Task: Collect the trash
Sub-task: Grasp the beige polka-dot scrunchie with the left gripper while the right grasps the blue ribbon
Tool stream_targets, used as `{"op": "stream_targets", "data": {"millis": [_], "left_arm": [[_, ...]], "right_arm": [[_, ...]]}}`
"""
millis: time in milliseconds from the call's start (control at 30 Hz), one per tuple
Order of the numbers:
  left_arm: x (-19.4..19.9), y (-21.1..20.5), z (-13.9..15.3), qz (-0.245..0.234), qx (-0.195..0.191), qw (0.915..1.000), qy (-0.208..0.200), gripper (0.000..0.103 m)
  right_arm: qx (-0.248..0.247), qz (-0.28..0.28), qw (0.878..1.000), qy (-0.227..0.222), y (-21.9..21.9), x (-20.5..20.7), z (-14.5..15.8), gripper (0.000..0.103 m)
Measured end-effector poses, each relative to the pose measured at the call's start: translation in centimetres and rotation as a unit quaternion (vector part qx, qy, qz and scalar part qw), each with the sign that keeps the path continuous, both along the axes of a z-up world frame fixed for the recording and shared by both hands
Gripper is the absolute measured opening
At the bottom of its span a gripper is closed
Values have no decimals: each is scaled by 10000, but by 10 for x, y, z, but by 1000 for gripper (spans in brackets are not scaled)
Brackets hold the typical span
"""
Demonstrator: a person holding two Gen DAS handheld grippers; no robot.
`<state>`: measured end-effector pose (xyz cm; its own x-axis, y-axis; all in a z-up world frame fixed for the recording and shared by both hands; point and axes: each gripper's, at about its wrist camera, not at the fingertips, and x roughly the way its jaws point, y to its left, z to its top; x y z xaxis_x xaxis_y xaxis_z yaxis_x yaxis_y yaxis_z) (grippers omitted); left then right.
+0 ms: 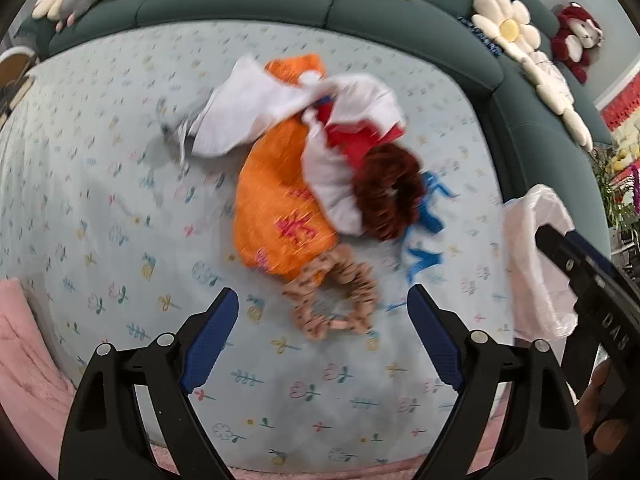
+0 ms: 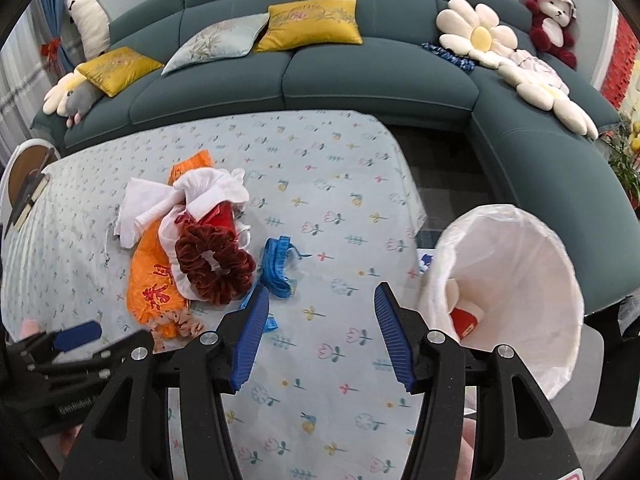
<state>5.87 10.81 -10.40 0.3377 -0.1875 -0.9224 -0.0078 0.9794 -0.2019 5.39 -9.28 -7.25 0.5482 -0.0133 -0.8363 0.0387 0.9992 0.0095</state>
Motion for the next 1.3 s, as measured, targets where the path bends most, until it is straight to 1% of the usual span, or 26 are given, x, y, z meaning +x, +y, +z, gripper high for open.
{"op": "stream_targets", "data": {"millis": [167, 367, 433, 467, 633, 667, 700, 733, 767, 833, 867, 900, 933, 1000, 1033, 1067, 1167, 1300], "left_arm": [[1, 12, -24, 142, -60, 9994, 315, 81], [6, 16, -41, 181, -141, 9984, 522, 78], [7, 17, -46, 163, -178, 9980, 586, 72], [8, 17, -48, 149, -199, 9977, 626, 72], [11, 15, -57, 62, -300, 9966, 761, 57], [11, 14, -58, 53, -282, 9967, 755, 56], [12, 13, -57, 50, -270, 9969, 741, 52], [12, 12, -57, 29, -268, 9970, 730, 47], [13, 13, -58, 20, -258, 9970, 734, 44], [16, 12, -58, 17, -278, 9969, 739, 28], [17, 12, -59, 16, -293, 9967, 759, 26], [18, 12, -59, 22, -309, 9965, 779, 21], [19, 13, -60, 26, -342, 9962, 802, 16], [19, 14, -61, 30, -374, 9959, 827, 11], [18, 15, -61, 22, -386, 9959, 821, 9], [17, 15, -60, 14, -388, 9959, 818, 9], [14, 12, -56, -17, -380, 9963, 771, 7], [11, -2, -43, -138, -356, 9973, 623, 6]], "right_arm": [[-39, 144, 9997, 190, 13, 15, -21, 53], [-79, 331, 9983, 468, 30, 31, -50, 53], [-111, 388, 9976, 567, 35, 37, -60, 53], [-125, 420, 9972, 609, 38, 40, -65, 53], [-206, 488, 9959, 733, 45, 54, -82, 53], [-203, 484, 9956, 775, 45, 58, -86, 53], [-185, 490, 9954, 801, 45, 61, -88, 53], [-172, 493, 9953, 814, 44, 63, -90, 53], [-171, 495, 9952, 832, 45, 65, -91, 53], [-202, 494, 9947, 879, 46, 70, -96, 53], [-203, 490, 9946, 896, 46, 72, -98, 53], [-194, 484, 9942, 945, 45, 74, -101, 53], [-128, 479, 9941, 961, 44, 75, -104, 50], [-42, 484, 9944, 933, 41, 74, -104, 42], [-47, 513, 9943, 937, 42, 74, -103, 29], [-37, 550, 9938, 961, 42, 72, -102, 18], [-11, 540, 9936, 987, 39, 66, -96, 13], [126, 404, 9954, 856, 29, 53, -82, 11]]}}
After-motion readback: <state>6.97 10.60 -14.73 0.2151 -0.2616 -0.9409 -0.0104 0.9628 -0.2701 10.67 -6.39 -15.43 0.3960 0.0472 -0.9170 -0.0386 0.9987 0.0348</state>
